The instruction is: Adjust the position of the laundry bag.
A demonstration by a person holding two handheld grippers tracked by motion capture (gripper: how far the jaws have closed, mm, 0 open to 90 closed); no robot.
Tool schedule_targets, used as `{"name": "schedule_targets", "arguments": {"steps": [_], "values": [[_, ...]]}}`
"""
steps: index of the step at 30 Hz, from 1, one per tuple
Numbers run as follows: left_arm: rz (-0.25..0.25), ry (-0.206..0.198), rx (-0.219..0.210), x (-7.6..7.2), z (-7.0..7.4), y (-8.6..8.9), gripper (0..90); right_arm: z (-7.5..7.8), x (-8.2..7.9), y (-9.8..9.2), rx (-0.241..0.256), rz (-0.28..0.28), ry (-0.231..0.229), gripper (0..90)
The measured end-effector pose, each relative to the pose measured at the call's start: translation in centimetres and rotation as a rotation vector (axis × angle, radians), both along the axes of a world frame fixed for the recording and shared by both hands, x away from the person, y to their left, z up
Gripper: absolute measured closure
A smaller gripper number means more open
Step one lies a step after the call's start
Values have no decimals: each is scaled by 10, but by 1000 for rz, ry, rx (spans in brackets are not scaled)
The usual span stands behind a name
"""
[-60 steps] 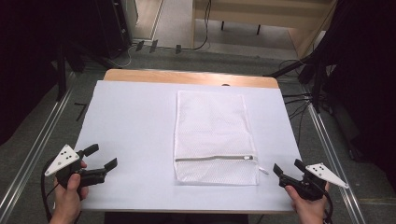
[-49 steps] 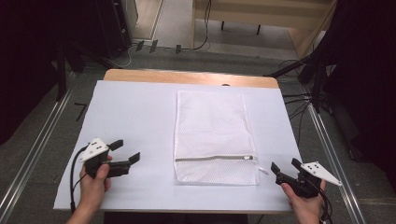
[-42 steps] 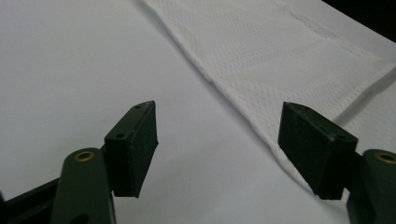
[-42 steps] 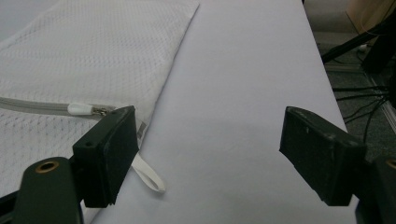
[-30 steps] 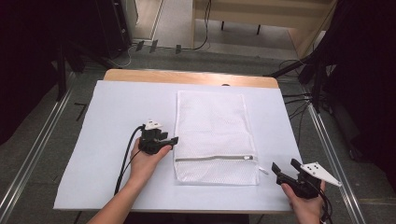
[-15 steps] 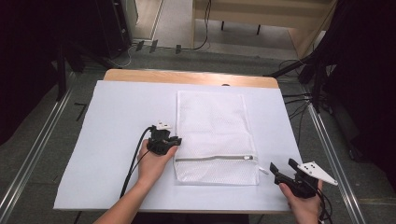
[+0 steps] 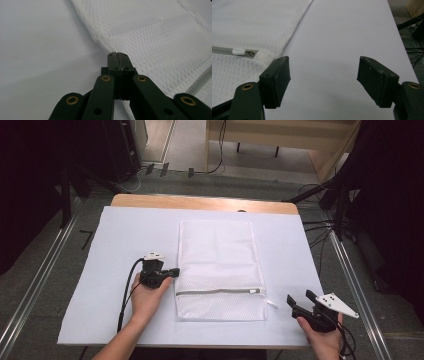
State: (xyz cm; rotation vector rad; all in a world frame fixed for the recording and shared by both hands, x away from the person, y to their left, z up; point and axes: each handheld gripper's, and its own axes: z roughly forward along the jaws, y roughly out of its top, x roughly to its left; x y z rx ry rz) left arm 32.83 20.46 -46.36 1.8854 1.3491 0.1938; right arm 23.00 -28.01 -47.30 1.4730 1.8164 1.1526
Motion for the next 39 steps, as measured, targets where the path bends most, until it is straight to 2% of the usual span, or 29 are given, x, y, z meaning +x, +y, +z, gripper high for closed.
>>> {"name": "schedule_targets", "arguments": {"steps": [7, 13, 16, 17, 19, 20, 22, 23, 26, 28, 30, 32, 34, 36, 37, 39], "values": [[50, -10, 5, -10, 2, 36, 900, 1, -1, 8, -11, 14, -8, 271], [55, -16, 13, -22, 9, 58, 900, 4, -3, 17, -15, 30, -30, 279], [63, -52, -7, -27, 13, 68, 900, 7, -5, 24, -5, 43, -41, 285], [69, -76, -26, -29, 14, 71, 882, 8, -5, 27, -3, 48, -47, 288], [97, -119, -66, -31, 13, 76, 729, 9, -5, 34, 3, 62, -63, 307], [105, -128, -62, -33, 13, 77, 653, 10, -6, 38, 7, 69, -67, 326], [109, -149, -33, -34, 14, 78, 548, 12, -6, 47, 12, 89, -76, 364], [103, -165, -17, -36, 15, 79, 541, 12, -5, 52, 6, 96, -82, 387], [102, -208, -16, -43, 19, 81, 496, 14, -4, 69, -4, 127, -85, 401], [94, -235, -10, -47, 21, 78, 483, 15, -4, 79, -7, 121, -98, 421], [76, -250, -12, -51, 23, 73, 478, 14, -1, 87, 45, 159, -82, 428], [46, -265, -5, -55, 25, 65, 486, 12, 2, 93, 89, 206, -47, 477], [9, -283, 3, -58, 25, 55, 479, 10, 3, 98, 82, 224, -16, 560], [-21, -295, 6, -59, 25, 44, 442, 9, 4, 100, 69, 230, 13, 559], [-37, -299, 8, -60, 25, 39, 408, 9, 5, 101, 75, 233, 17, 563], [-74, -302, -1, -62, 24, 30, 403, 7, 7, 101, 95, 252, 35, 561]]}}
